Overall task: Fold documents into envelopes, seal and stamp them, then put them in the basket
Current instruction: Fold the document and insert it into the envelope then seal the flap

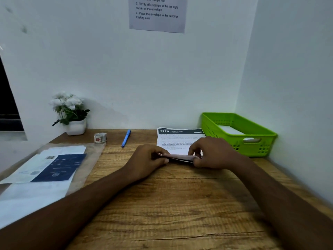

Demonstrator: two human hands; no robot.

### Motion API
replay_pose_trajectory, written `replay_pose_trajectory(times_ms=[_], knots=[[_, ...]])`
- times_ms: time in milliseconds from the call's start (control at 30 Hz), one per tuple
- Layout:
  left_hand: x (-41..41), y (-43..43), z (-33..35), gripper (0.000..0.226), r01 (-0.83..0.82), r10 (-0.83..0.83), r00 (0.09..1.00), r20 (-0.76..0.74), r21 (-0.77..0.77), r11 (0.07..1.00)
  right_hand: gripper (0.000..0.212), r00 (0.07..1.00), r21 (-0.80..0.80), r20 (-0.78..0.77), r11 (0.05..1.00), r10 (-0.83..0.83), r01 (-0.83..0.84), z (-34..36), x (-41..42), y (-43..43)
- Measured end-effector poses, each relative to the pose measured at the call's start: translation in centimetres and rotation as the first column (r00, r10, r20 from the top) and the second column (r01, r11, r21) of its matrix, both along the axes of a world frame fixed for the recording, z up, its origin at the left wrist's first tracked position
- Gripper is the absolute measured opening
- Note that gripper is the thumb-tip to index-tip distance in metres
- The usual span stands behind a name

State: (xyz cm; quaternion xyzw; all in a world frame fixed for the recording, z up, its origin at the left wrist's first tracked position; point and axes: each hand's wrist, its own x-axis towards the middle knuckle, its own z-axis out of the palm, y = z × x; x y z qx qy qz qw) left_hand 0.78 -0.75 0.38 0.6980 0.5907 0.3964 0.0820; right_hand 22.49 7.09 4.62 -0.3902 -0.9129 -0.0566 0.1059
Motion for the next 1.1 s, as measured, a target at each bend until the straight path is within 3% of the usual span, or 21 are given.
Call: replay_pose_trajectory(times_ms=[100,200,333,433,500,533,700,867,1100], knots=[[-0.5,-0.2,0.0,0.05,-0.08,0.089,0.992,0.088,-0.104,0.991,0.029,0.999,0.036,-0.034,0.999,0.037,-0.036,0.3,-0.3,-0.4],[-0.7,-0.2,-0.3,0.073,-0.025,0.078,0.976,0.204,-0.251,0.968,0.033,0.996,0.06,-0.056,0.996,0.073,-0.069,0.2,-0.8,-0.8],[0.2,-0.3,0.0,0.085,0.011,0.112,0.927,0.357,-0.325,0.946,0.038,0.997,0.081,0.008,0.994,0.08,-0.08,0.2,-1.3,-1.2],[0.2,-0.2,0.0,0.1,0.081,0.159,0.789,0.594,-0.357,0.931,0.038,0.998,0.078,-0.004,0.995,0.069,-0.068,0.3,-1.2,-1.3],[0.2,-0.4,0.3,0.096,0.155,0.181,0.639,0.748,-0.356,0.922,0.037,0.998,0.085,-0.015,0.994,0.067,-0.065,0.4,-1.2,-1.4],[0.1,-0.6,0.8,0.089,0.149,0.195,0.615,0.765,-0.355,0.923,0.037,0.997,0.092,-0.021,0.993,0.071,-0.069,0.4,-1.3,-1.6],[-2.2,-1.4,2.7,0.045,0.002,0.257,0.668,0.699,-0.346,0.938,0.04,0.988,0.13,0.01,0.979,0.154,-0.154,0.5,-2.4,-3.2],[-3.9,-2.0,3.3,0.026,-0.002,0.268,0.76,0.593,-0.41,0.912,0.045,0.963,0.136,0.106,0.956,0.247,-0.26,-0.3,-4.0,-6.3],[-4.8,-1.4,2.8,0.049,-0.175,0.325,0.874,0.361,-0.392,0.903,0.028,0.921,0.124,0.126,0.915,0.368,-0.383,-0.9,-3.5,-11.9]])
